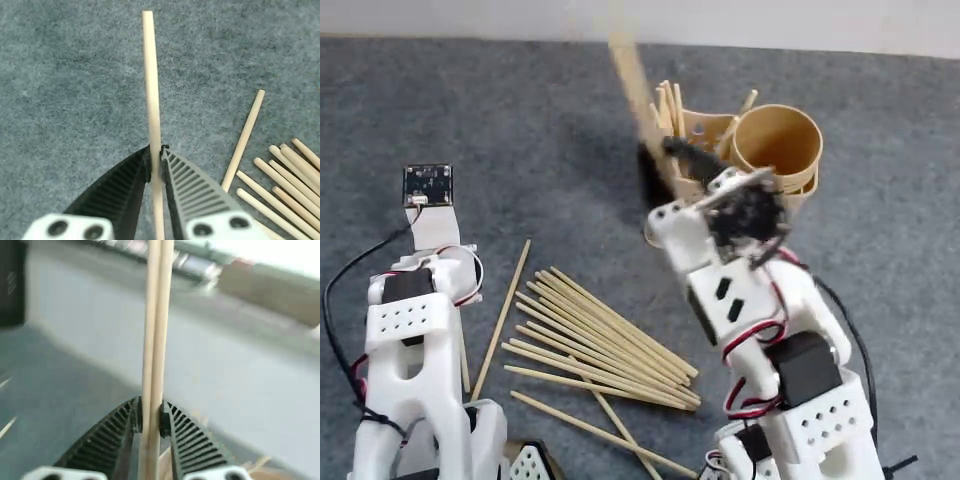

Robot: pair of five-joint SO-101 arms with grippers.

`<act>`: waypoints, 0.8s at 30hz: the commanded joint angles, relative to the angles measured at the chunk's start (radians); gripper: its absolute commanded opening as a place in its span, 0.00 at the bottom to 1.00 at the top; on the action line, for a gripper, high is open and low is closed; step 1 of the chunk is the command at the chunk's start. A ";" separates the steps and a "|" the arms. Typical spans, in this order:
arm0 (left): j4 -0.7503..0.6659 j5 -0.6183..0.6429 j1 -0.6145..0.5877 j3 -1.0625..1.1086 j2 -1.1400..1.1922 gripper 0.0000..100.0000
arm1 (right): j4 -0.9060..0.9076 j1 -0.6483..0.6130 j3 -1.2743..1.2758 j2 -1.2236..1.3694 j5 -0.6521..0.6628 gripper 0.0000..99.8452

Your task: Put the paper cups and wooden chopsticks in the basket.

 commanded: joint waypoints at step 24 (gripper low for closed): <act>-0.017 0.009 -0.015 -0.004 -0.033 0.01 | -0.613 0.183 0.147 0.378 -0.158 0.01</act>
